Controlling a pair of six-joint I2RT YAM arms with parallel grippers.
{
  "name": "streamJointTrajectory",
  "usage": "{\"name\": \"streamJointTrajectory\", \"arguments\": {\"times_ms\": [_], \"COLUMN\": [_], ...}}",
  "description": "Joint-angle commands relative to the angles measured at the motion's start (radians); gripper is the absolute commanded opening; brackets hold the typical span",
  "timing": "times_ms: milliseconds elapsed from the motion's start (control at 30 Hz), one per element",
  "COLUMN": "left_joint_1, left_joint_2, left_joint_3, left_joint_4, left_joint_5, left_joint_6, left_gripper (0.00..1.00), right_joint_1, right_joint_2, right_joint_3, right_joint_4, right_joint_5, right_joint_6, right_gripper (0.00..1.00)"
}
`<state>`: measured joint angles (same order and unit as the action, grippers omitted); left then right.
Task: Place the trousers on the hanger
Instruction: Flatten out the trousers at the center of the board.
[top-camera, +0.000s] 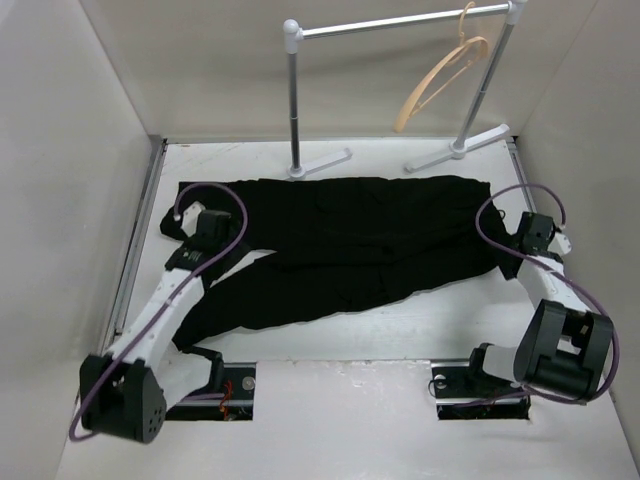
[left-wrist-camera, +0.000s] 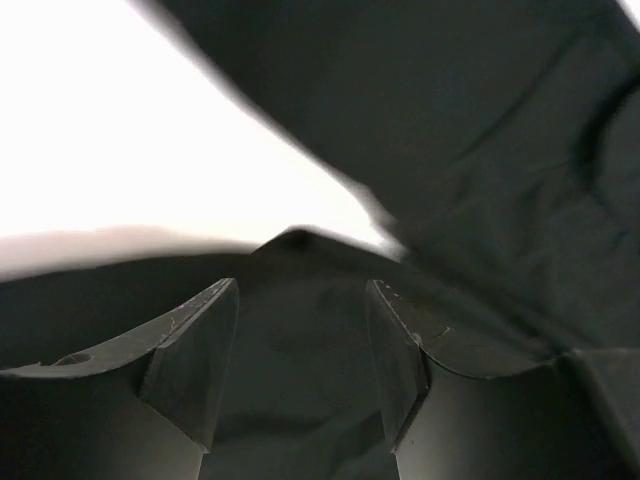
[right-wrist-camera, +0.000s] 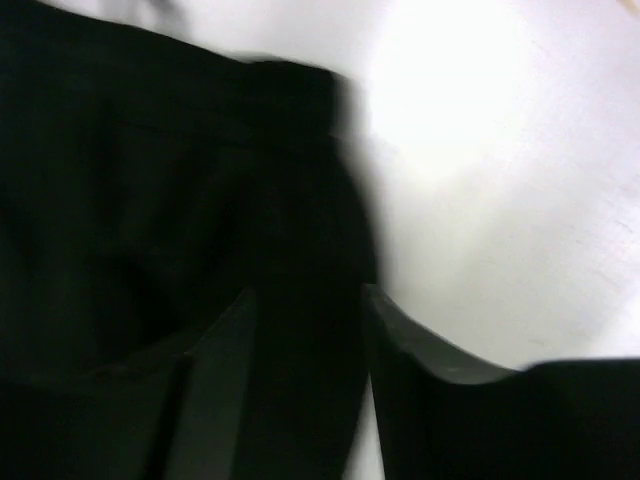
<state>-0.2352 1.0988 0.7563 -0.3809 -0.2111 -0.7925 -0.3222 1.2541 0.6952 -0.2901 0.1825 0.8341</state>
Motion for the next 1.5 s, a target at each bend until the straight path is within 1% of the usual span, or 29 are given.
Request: {"name": "streamJointTrajectory", "arguments": {"times_ms": [0, 100, 200, 333, 367, 400, 467, 567, 667, 700, 767, 900, 933, 1000, 1067, 1100, 1167, 1233, 1300, 1367, 1400, 1433, 1467], "left_joint_1": [0.053, 0.110, 0.127, 0.185, 0.196, 0.208, 0.240, 0.288, 0.310, 0.310, 0.307, 0.339, 0.348, 0.360, 0.375, 0.385, 0.386, 0.383, 0.371, 0.363, 0.362, 0.363, 0.366], "left_joint_2": [-0.144, -0.261, -0.327, -0.382, -0.387, -0.395, -0.404, -0.369, -0.280, -0.239, -0.147, -0.007, 0.021, 0.070, 0.114, 0.137, 0.196, 0.261, 0.324, 0.378, 0.409, 0.424, 0.415], "left_joint_3": [-0.073, -0.097, -0.103, -0.138, -0.149, -0.159, -0.175, -0.187, -0.189, -0.190, -0.215, -0.271, -0.278, -0.278, -0.253, -0.229, -0.152, -0.042, 0.076, 0.153, 0.196, 0.236, 0.242], "left_joint_4": [-0.205, -0.373, -0.510, -0.631, -0.650, -0.658, -0.638, -0.520, -0.422, -0.396, -0.342, -0.218, -0.184, -0.106, -0.034, -0.006, 0.049, 0.077, 0.079, 0.094, 0.086, 0.051, 0.021], "left_joint_5": [-0.002, 0.019, 0.050, 0.120, 0.133, 0.136, 0.102, 0.018, -0.057, -0.080, -0.088, -0.082, -0.077, -0.073, -0.080, -0.088, -0.111, -0.132, -0.161, -0.165, -0.148, -0.114, -0.105], "left_joint_6": [-0.042, -0.095, -0.172, -0.253, -0.273, -0.293, -0.313, -0.315, -0.307, -0.303, -0.301, -0.298, -0.295, -0.266, -0.237, -0.228, -0.217, -0.186, -0.148, -0.102, -0.062, -0.025, -0.018], "left_gripper": [0.51, 0.51, 0.51, 0.51, 0.51, 0.51, 0.52, 0.53, 0.53, 0.54, 0.54, 0.55, 0.53, 0.36, 0.22, 0.16, 0.11, 0.09, 0.10, 0.22, 0.30, 0.41, 0.47], "right_joint_1": [-0.045, -0.065, -0.091, -0.110, -0.110, -0.108, -0.108, -0.108, -0.108, -0.108, -0.108, -0.120, -0.120, -0.122, -0.117, -0.117, -0.117, -0.117, -0.117, -0.117, -0.117, -0.117, -0.117], "right_joint_2": [0.008, 0.066, 0.154, 0.225, 0.240, 0.252, 0.263, 0.269, 0.275, 0.278, 0.277, 0.220, 0.200, 0.157, 0.125, 0.111, 0.075, 0.027, -0.022, -0.062, -0.071, -0.073, -0.065], "right_joint_3": [-0.014, 0.009, 0.039, 0.078, 0.093, 0.105, 0.119, 0.127, 0.138, 0.142, 0.141, 0.101, 0.093, 0.076, 0.063, 0.056, 0.040, 0.015, -0.012, -0.040, -0.046, -0.048, -0.048], "right_joint_4": [0.003, 0.019, 0.041, 0.095, 0.095, 0.089, 0.069, 0.062, 0.045, 0.040, 0.039, 0.043, 0.039, 0.029, 0.022, 0.014, 0.000, -0.020, -0.034, -0.038, -0.043, -0.044, -0.044], "right_joint_5": [-0.049, -0.055, -0.078, -0.095, -0.103, -0.109, -0.118, -0.121, -0.117, -0.114, -0.115, -0.103, -0.092, -0.081, -0.081, -0.081, -0.081, -0.080, -0.080, -0.080, -0.080, -0.080, -0.080], "right_joint_6": [-0.041, -0.033, -0.013, 0.016, 0.022, 0.026, 0.042, 0.048, 0.056, 0.057, 0.065, 0.091, 0.092, 0.095, 0.099, 0.097, 0.097, 0.092, 0.089, 0.083, 0.083, 0.082, 0.080], "right_gripper": [0.57, 0.58, 0.60, 0.62, 0.61, 0.57, 0.46, 0.32, 0.25, 0.19, 0.11, 0.06, 0.06, 0.05, 0.05, 0.06, 0.06, 0.06, 0.06, 0.06, 0.06, 0.06, 0.06]}}
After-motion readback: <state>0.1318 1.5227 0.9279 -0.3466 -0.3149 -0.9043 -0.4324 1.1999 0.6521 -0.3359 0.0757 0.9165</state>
